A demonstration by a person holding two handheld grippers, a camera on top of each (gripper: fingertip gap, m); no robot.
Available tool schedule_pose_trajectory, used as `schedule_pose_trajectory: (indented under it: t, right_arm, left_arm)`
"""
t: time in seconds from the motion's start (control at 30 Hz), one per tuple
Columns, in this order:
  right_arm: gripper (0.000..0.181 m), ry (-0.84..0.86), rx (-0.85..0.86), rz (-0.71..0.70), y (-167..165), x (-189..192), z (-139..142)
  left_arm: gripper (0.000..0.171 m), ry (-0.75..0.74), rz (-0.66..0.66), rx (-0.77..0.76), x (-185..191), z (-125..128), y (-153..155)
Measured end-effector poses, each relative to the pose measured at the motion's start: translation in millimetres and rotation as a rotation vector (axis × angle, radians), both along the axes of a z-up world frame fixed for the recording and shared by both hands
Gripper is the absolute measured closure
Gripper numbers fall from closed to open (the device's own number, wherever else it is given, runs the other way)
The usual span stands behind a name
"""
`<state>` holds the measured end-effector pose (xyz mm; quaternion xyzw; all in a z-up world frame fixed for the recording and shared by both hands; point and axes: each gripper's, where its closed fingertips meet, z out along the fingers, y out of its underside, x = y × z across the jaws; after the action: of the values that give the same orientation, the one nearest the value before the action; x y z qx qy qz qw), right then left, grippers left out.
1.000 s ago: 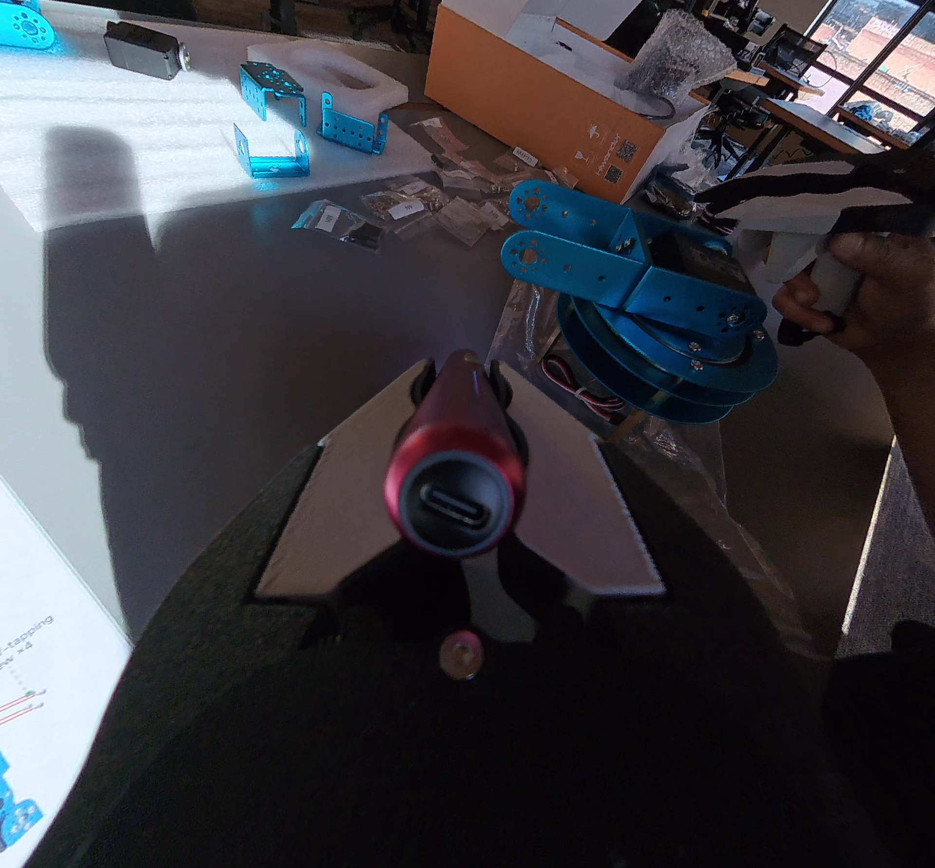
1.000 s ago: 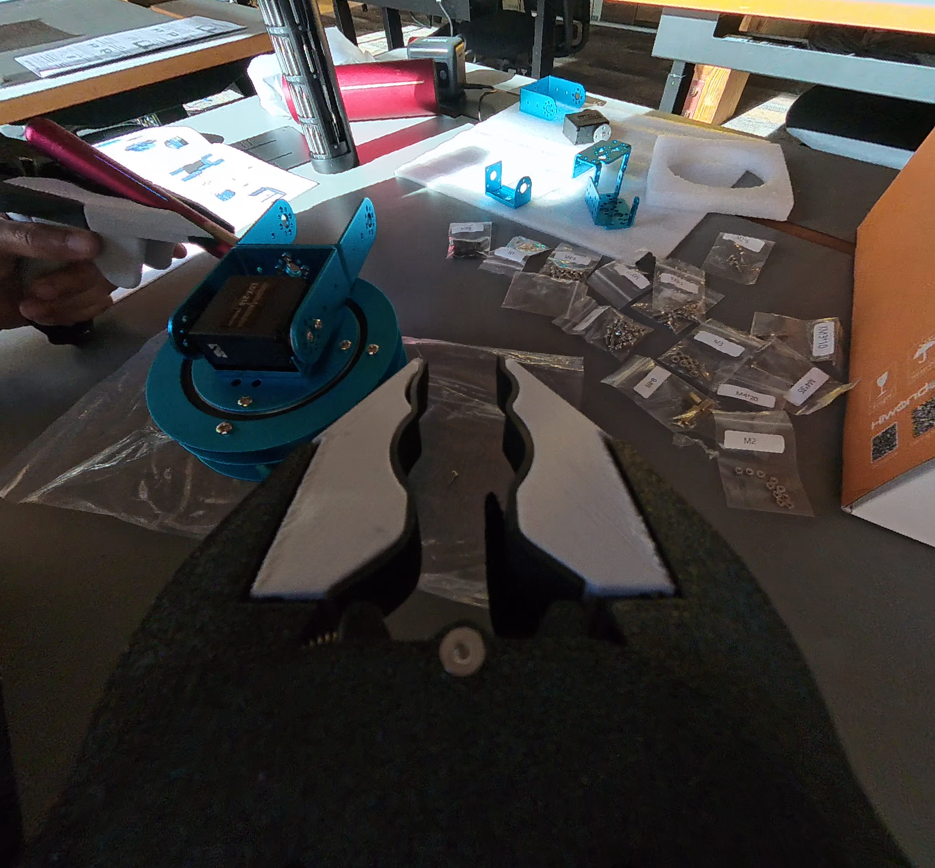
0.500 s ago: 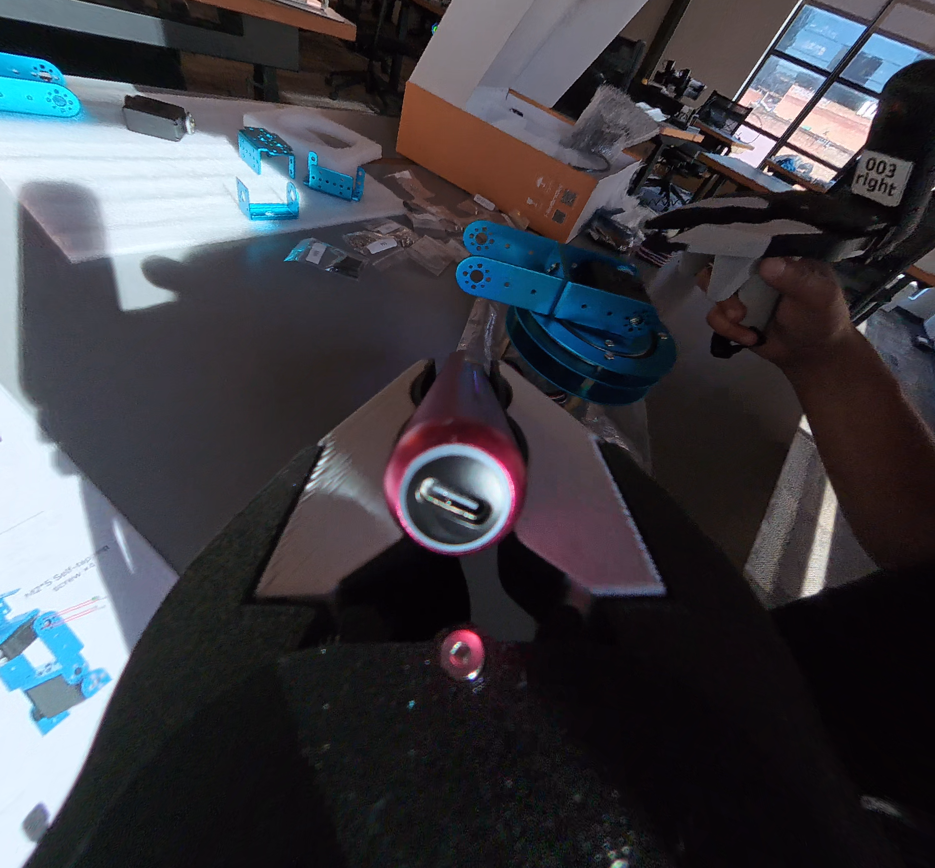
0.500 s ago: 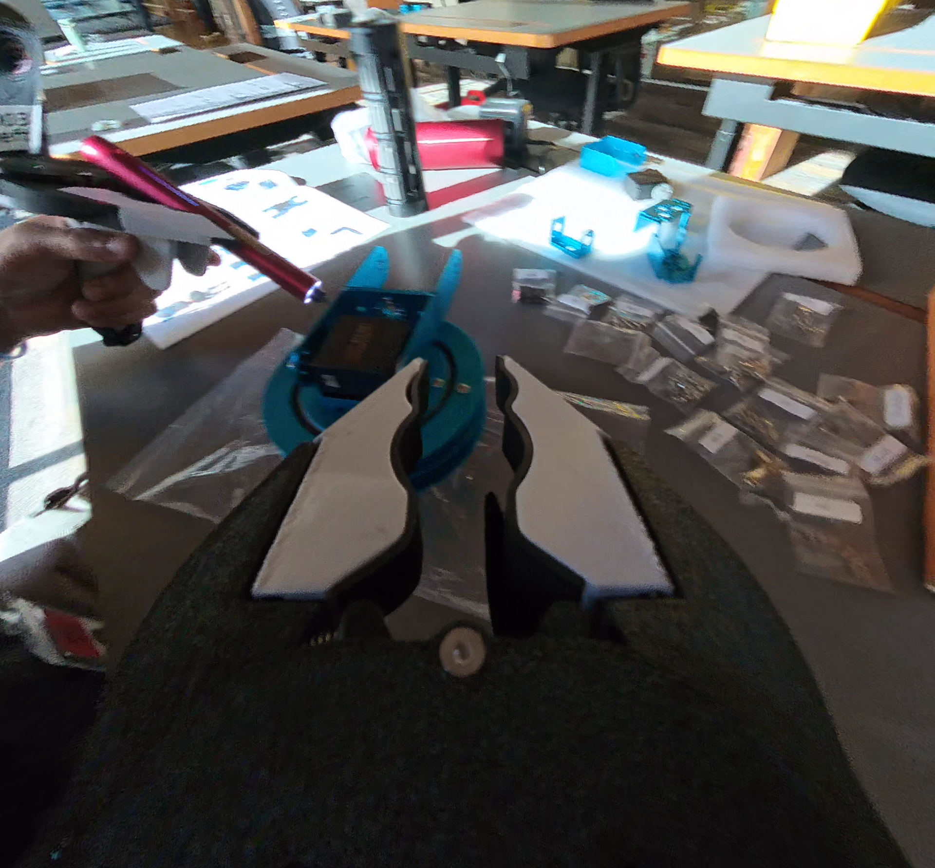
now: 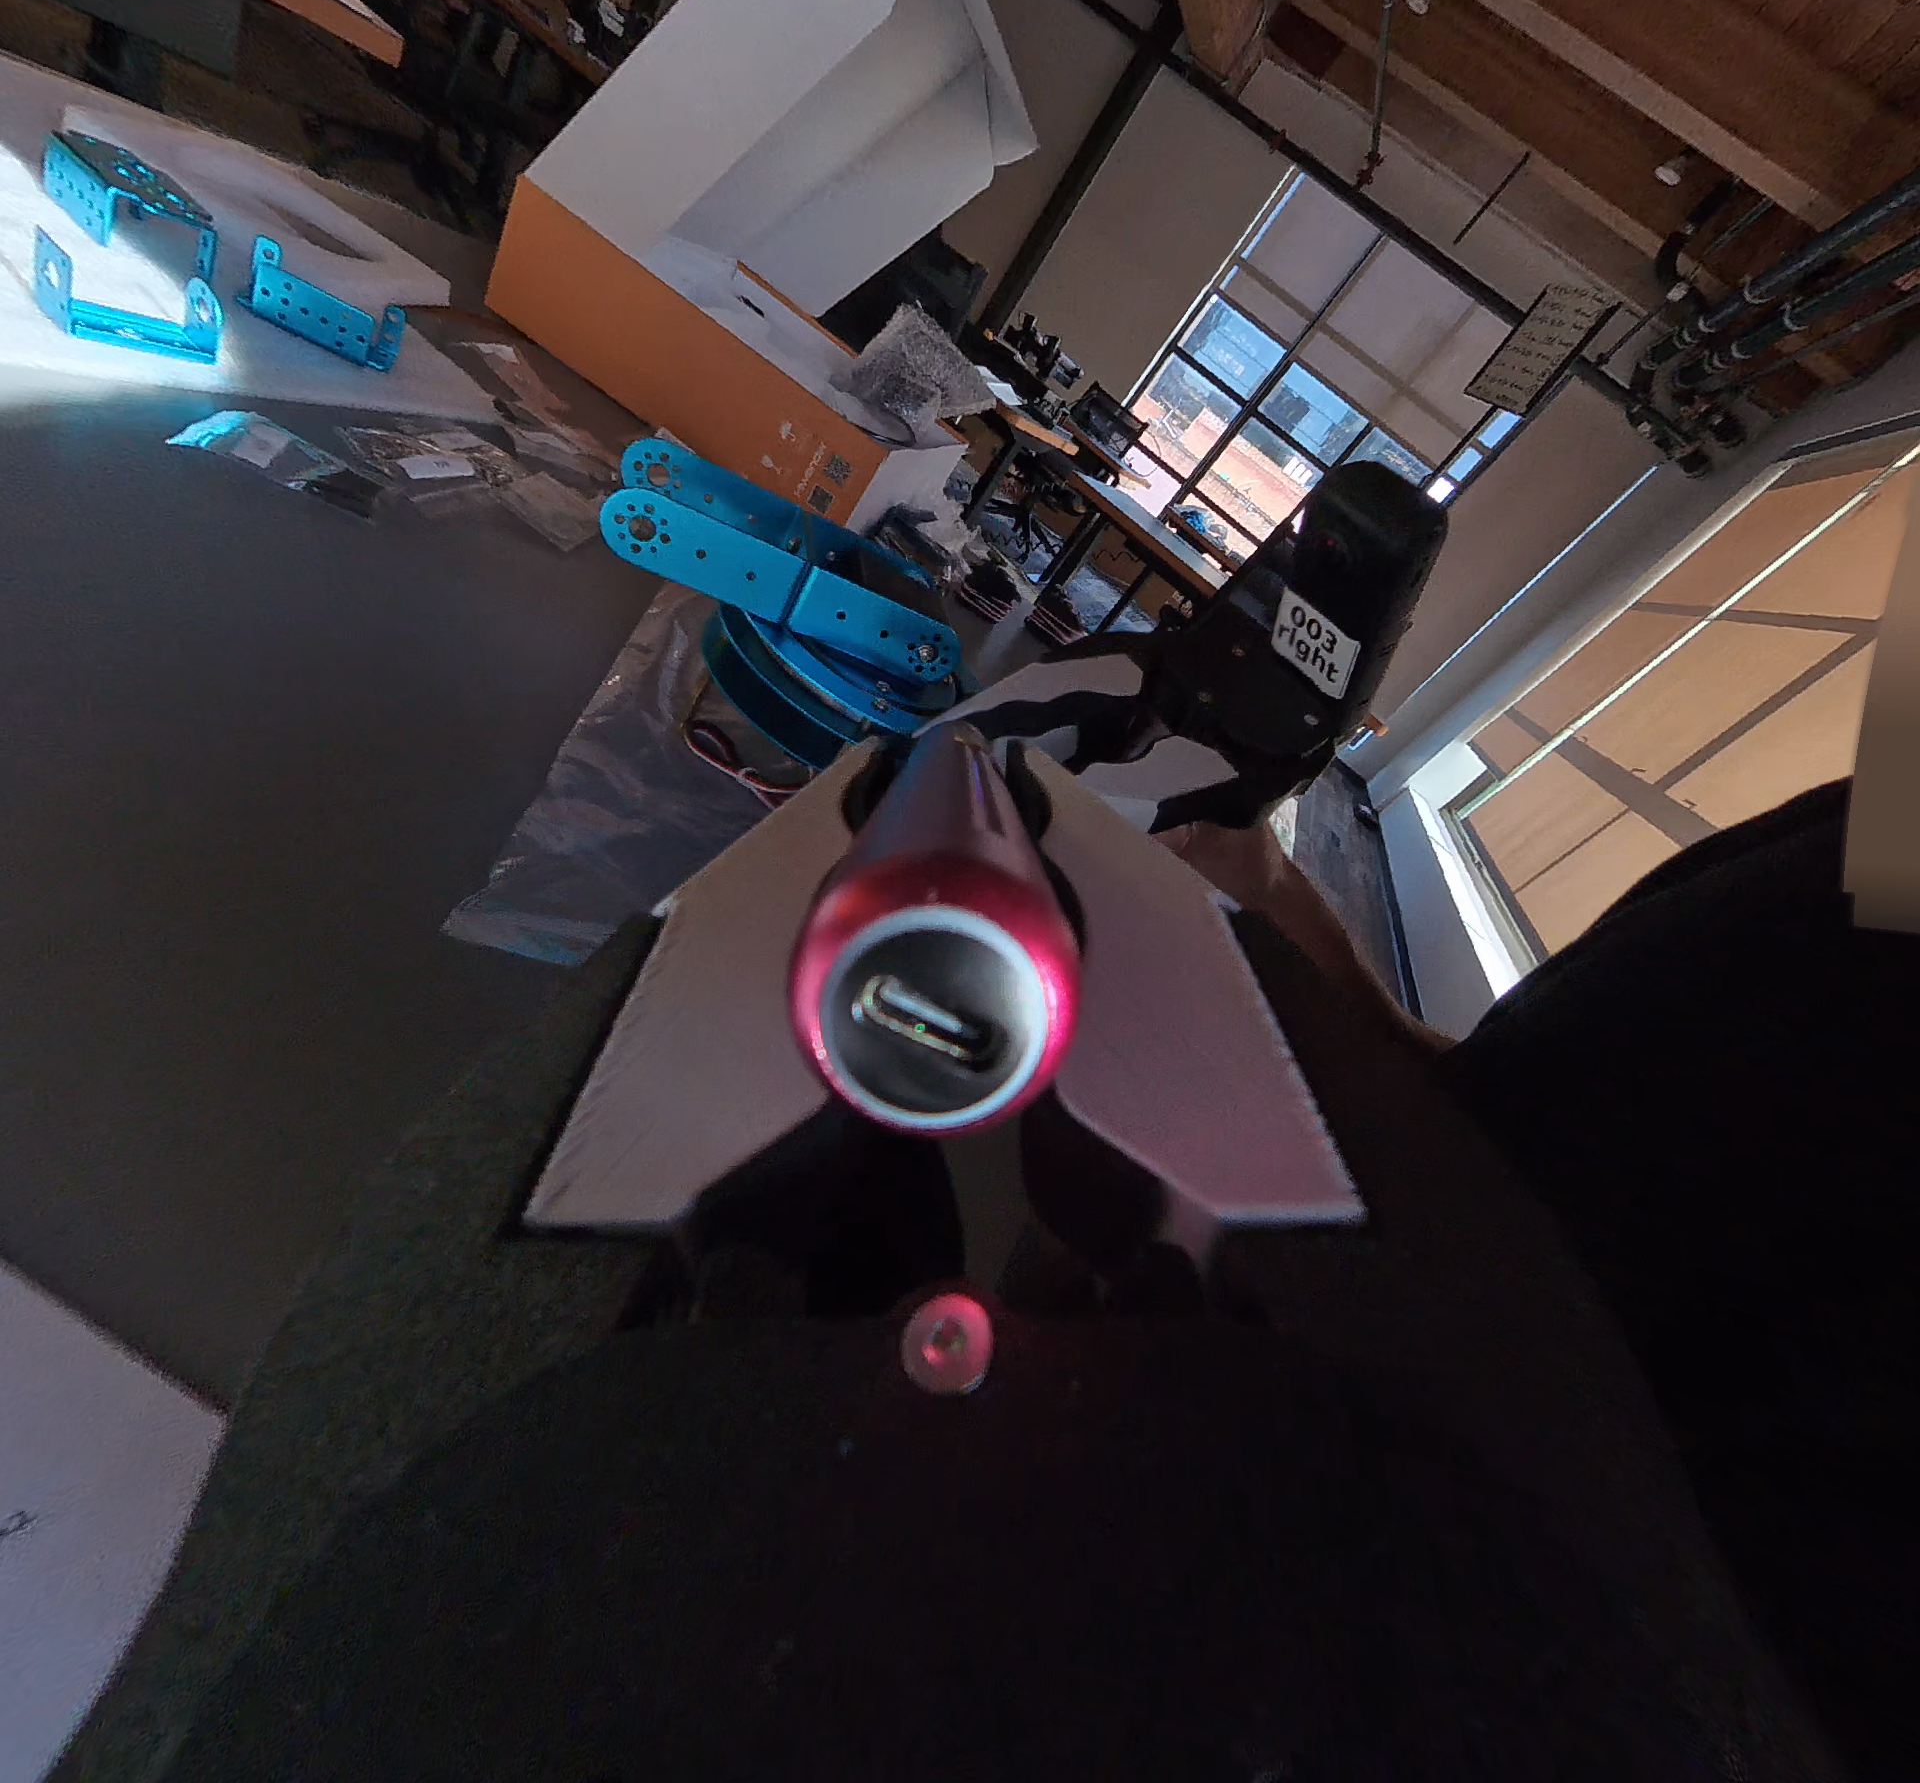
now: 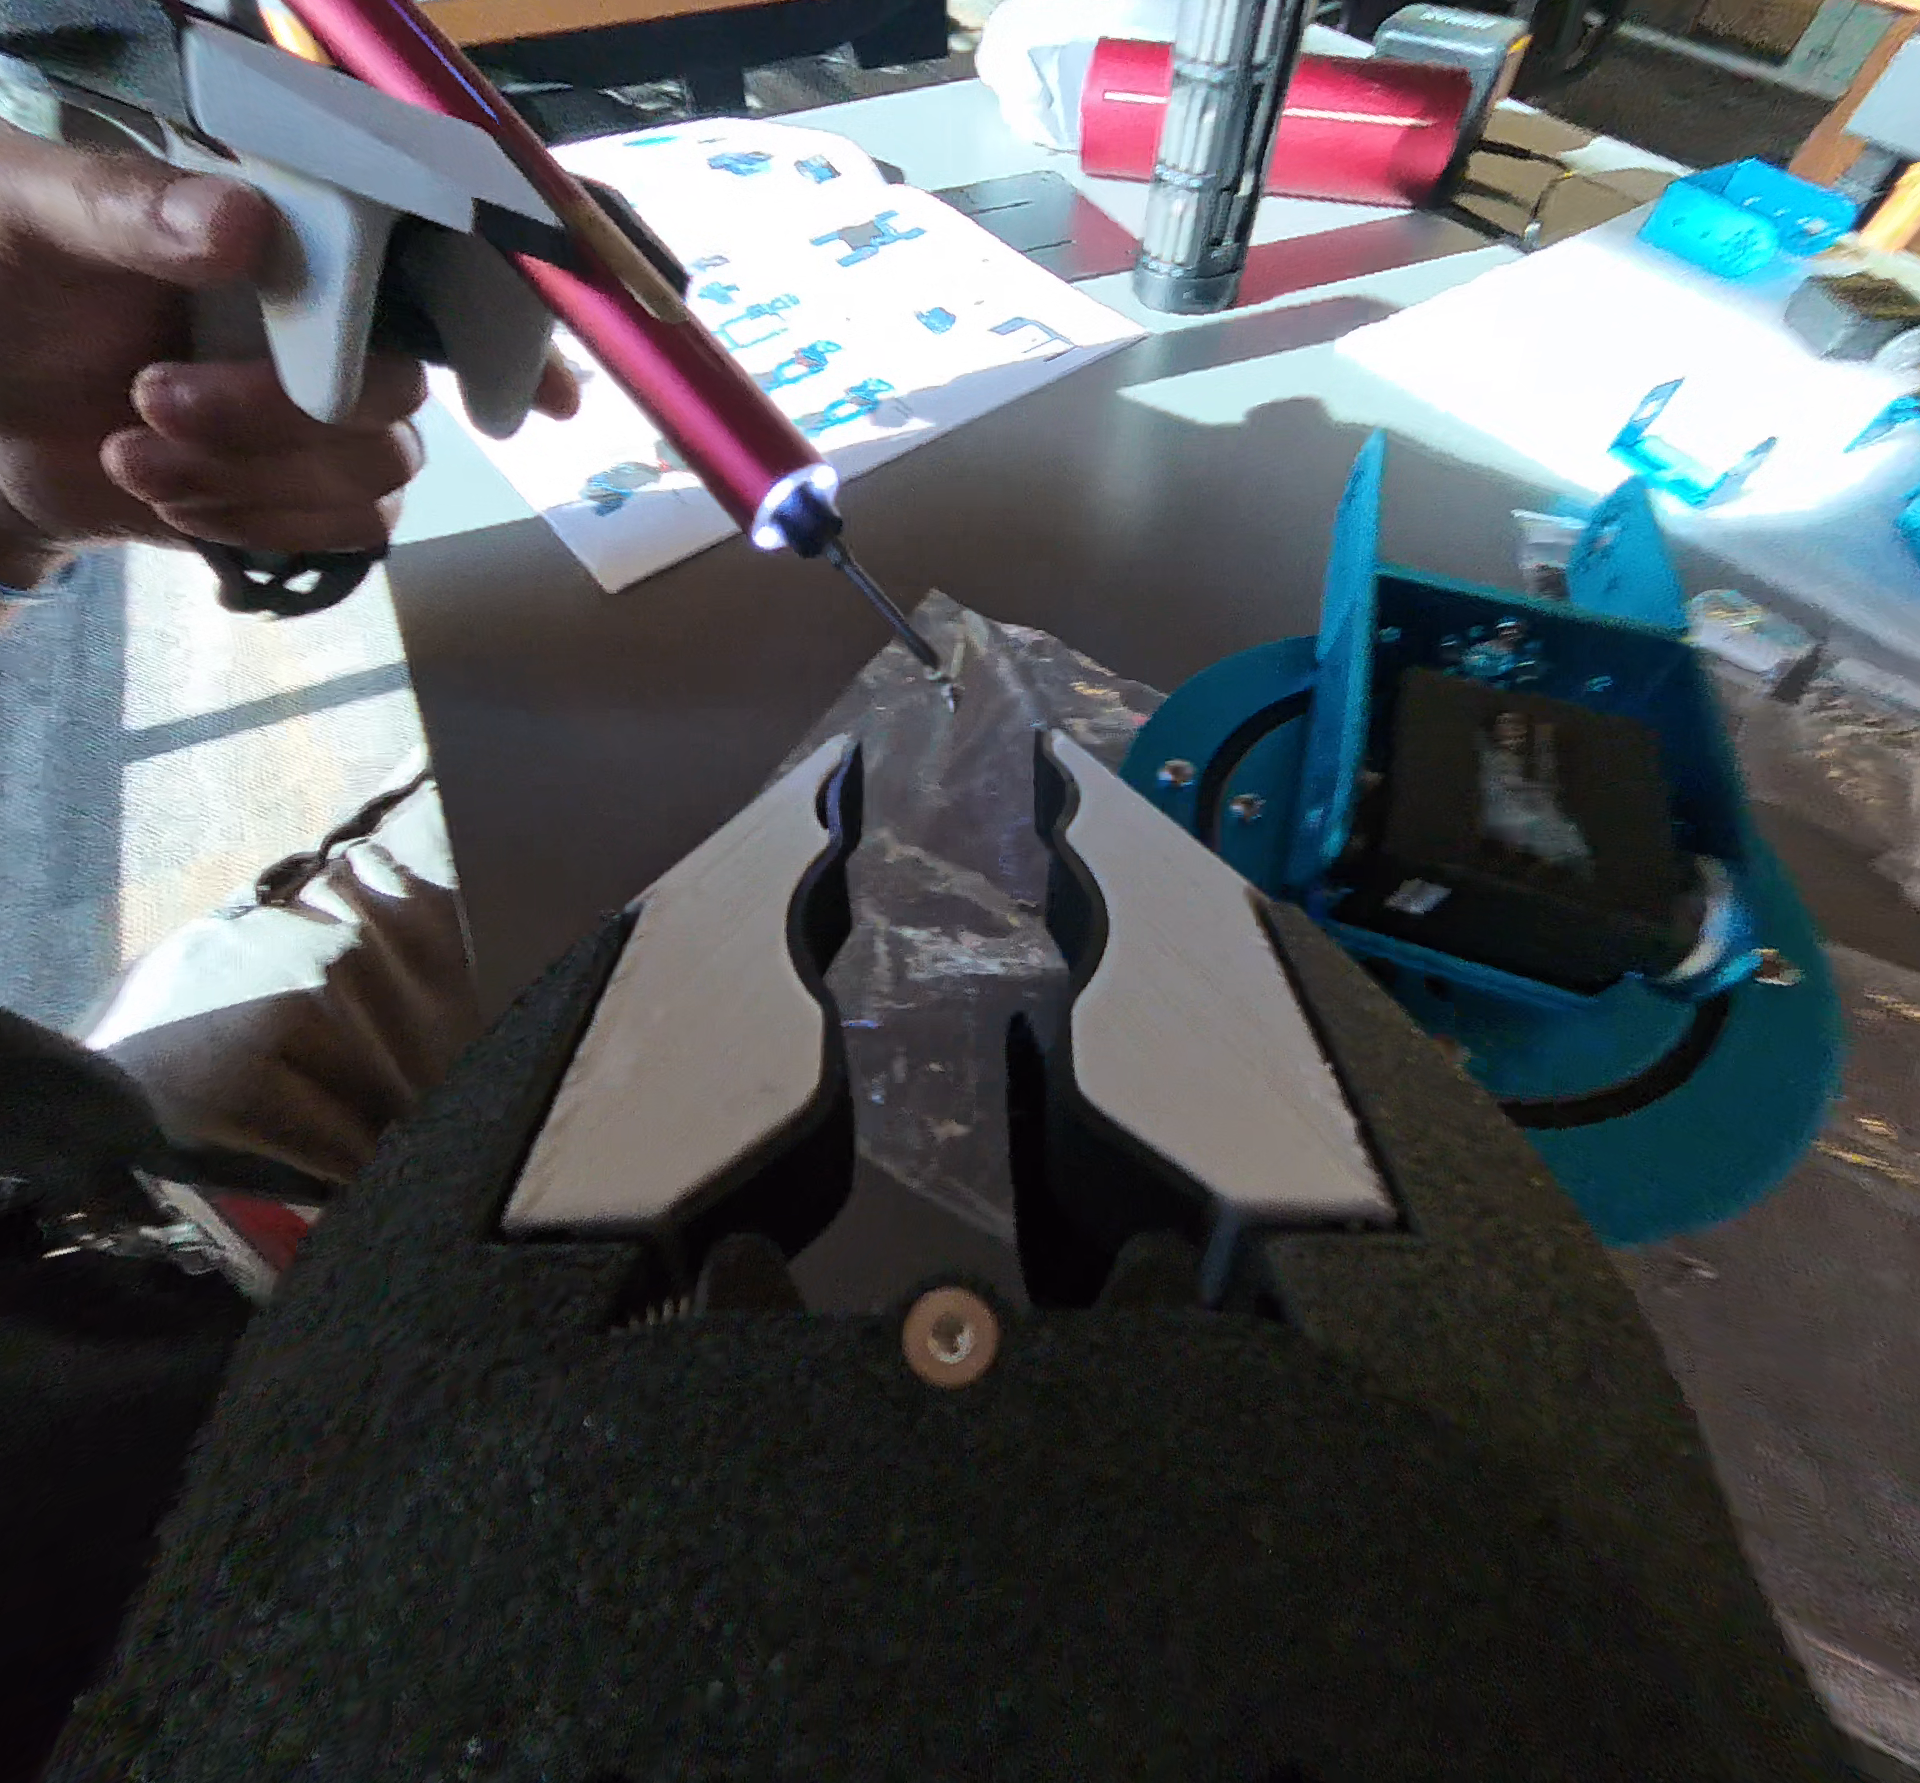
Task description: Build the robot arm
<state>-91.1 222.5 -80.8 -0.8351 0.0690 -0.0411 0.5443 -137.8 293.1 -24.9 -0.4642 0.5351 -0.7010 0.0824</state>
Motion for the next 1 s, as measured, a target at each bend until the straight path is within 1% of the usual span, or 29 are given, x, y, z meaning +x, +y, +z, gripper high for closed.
schedule_pose_trajectory:
  t: [0.1,0.17,0.27,0.3,0.33,0.37,0.47,0.6,0.67,0.7,0.77,0.8,0.87,0.97,1.0]
  right_arm:
    - [0.152,0.013,0.015,0.004,2,-5,-5]
    - [0.162,-0.001,0.054,-0.004,0,-6,0]
    - [0.163,0.026,0.051,0.034,1,-12,-3]
    - [0.168,0.017,0.044,0.039,1,-12,-5]
    - [0.179,0.009,0.044,0.047,2,-14,-5]
    - [0.181,0.004,0.045,0.047,2,-14,-5]
    - [0.181,0.017,0.027,0.050,2,-14,-10]
    - [0.181,0.025,-0.026,0.017,0,-7,-20]
    - [0.181,0.017,-0.041,0.001,-2,-5,-22]
    - [0.179,0.013,-0.020,-0.009,-2,-4,-18]
    - [0.161,0.041,0.048,0.007,-1,-8,-7]
    - [0.157,0.065,0.081,0.027,0,-12,-1]
    - [0.157,0.096,0.143,0.034,0,-13,10]
    - [0.158,0.124,0.165,0.054,3,-15,13]
    - [0.163,0.115,0.167,0.057,3,-15,13]
  left_arm:
    - [0.151,0.006,-0.019,-0.021,-4,-2,-5]
    - [0.151,0.007,-0.018,-0.026,-6,-3,-6]
    - [0.151,0.003,-0.030,-0.061,-9,-1,-8]
    - [0.151,0.002,-0.029,-0.067,-9,0,-8]
    - [0.151,0.002,-0.027,-0.064,-9,-1,-8]
    - [0.151,0.001,-0.019,-0.057,-9,-1,-7]
    - [0.151,-0.002,-0.011,-0.054,-9,-1,-4]
    - [0.151,0.002,0.013,-0.039,-7,-3,2]
    - [0.151,0.004,0.023,-0.055,-6,-3,5]
    - [0.151,0.004,0.019,-0.070,-7,-2,6]
    - [0.151,-0.001,0.005,-0.100,-8,0,5]
    - [0.151,-0.003,0.001,-0.104,-8,1,5]
    - [0.151,-0.008,-0.007,-0.101,-9,2,3]
    - [0.151,-0.013,-0.017,-0.105,-10,3,0]
    - [0.151,-0.014,-0.017,-0.104,-10,4,0]
